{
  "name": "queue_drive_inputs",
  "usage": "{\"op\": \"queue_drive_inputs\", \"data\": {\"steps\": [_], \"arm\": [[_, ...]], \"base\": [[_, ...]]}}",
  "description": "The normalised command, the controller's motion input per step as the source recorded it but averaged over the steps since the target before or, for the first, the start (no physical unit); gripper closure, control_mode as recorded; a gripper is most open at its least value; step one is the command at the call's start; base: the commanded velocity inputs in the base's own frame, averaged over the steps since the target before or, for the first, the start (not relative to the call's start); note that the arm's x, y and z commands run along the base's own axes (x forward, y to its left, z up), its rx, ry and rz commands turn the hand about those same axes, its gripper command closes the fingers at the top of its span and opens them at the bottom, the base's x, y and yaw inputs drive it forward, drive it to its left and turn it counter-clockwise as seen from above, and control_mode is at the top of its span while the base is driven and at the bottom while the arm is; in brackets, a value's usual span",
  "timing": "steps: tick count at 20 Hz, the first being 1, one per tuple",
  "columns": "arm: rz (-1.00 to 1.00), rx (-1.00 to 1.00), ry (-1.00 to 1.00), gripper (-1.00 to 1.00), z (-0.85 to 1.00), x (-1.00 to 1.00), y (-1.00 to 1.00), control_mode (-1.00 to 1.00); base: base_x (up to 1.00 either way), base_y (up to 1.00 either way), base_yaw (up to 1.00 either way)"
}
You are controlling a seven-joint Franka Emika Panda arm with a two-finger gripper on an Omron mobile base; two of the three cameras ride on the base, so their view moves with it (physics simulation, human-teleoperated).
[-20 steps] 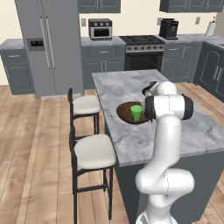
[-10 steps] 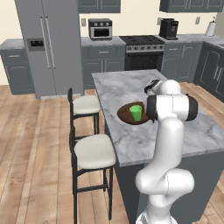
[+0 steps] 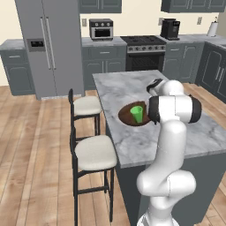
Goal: Place the cup inside the bowl on the dining table and move the bowl to any counter.
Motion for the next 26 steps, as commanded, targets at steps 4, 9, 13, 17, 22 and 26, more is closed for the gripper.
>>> {"op": "queue_drive_inputs", "data": {"steps": [4, 9, 13, 17, 22, 26], "arm": [[0.0, 0.09, -0.07, 1.0, 0.0, -0.04, -0.01, -1.0], [0.0, 0.08, -0.04, 1.0, 0.01, -0.02, -0.01, -1.0], [-0.05, 0.03, 0.0, 1.0, 0.19, 0.0, -0.09, -1.0], [-0.1, 0.05, 0.07, 1.0, 0.31, 0.0, -0.21, -1.0], [-0.09, 0.05, 0.07, 1.0, 0.26, 0.0, -0.18, -1.0], [-0.06, 0.09, 0.01, 1.0, 0.26, -0.08, -0.25, -1.0]], "base": [[0.0, 0.0, 0.0], [0.0, 0.0, 0.0], [0.0, 0.0, 0.0], [0.0, 0.0, 0.0], [0.0, 0.0, 0.0], [0.0, 0.0, 0.0]]}}
